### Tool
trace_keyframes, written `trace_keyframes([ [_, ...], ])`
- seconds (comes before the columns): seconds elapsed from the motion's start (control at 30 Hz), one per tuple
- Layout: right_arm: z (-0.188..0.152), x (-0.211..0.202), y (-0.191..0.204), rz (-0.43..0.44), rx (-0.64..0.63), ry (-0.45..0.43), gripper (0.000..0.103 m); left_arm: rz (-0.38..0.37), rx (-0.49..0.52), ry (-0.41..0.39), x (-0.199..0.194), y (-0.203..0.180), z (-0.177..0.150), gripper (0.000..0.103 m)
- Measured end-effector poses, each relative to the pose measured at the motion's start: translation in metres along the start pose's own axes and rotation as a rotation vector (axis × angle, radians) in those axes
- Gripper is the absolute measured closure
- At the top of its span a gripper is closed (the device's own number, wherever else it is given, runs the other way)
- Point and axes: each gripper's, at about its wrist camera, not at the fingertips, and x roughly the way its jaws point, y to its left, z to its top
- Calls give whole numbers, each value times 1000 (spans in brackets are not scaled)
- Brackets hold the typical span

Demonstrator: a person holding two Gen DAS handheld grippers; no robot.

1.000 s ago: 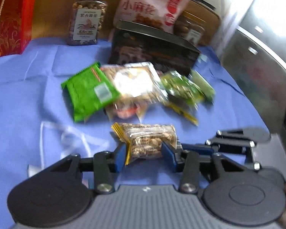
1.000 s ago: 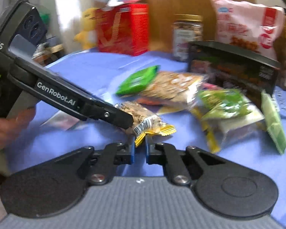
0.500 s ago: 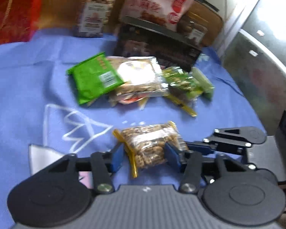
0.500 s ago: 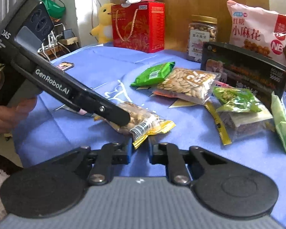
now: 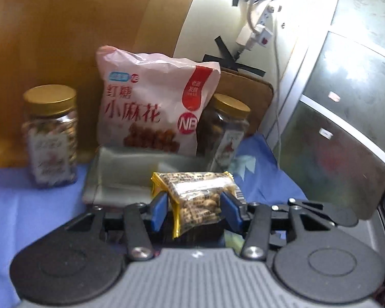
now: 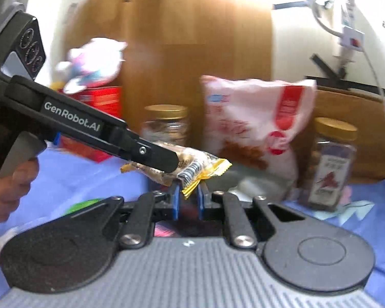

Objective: Organize snacks
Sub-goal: 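Carry the peanut bag over the tin and release it inside, then return the left gripper to the pile and grasp the green packet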

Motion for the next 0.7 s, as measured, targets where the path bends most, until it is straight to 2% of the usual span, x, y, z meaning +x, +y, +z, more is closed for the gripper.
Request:
trace_keyframes([
  [0.23, -9, 46, -41, -85, 55, 91, 82, 55, -52, 60, 68, 10, 5, 55],
  [0.3, -12, 45, -45, -97, 64, 87, 74, 79, -51, 72, 74, 10, 2, 55],
  [0.33, -12, 41, -46, -97, 74, 79, 67, 83, -51, 75, 76, 11, 1, 54],
  [0.37, -12, 37, -49, -97, 89, 66, 65, 84, -54, 76, 76, 11, 0, 51],
  [0.43, -11, 25, -53, -103, 116, 44, 65, 77, -63, 71, 67, 12, -4, 51],
  [0.53, -13, 0, -58, -94, 181, 16, 65, 17, -74, 15, 31, 16, -13, 50],
  [0.57, -16, -10, -58, -85, 205, 8, 65, -9, -86, -5, 15, 19, -18, 46],
  [0.63, -25, -28, -54, -47, 262, -2, 65, -55, -123, -49, -18, 31, -33, 42],
  [0.7, -37, -43, -44, 22, 310, -1, 65, -31, -135, -82, -46, 43, -50, 42],
])
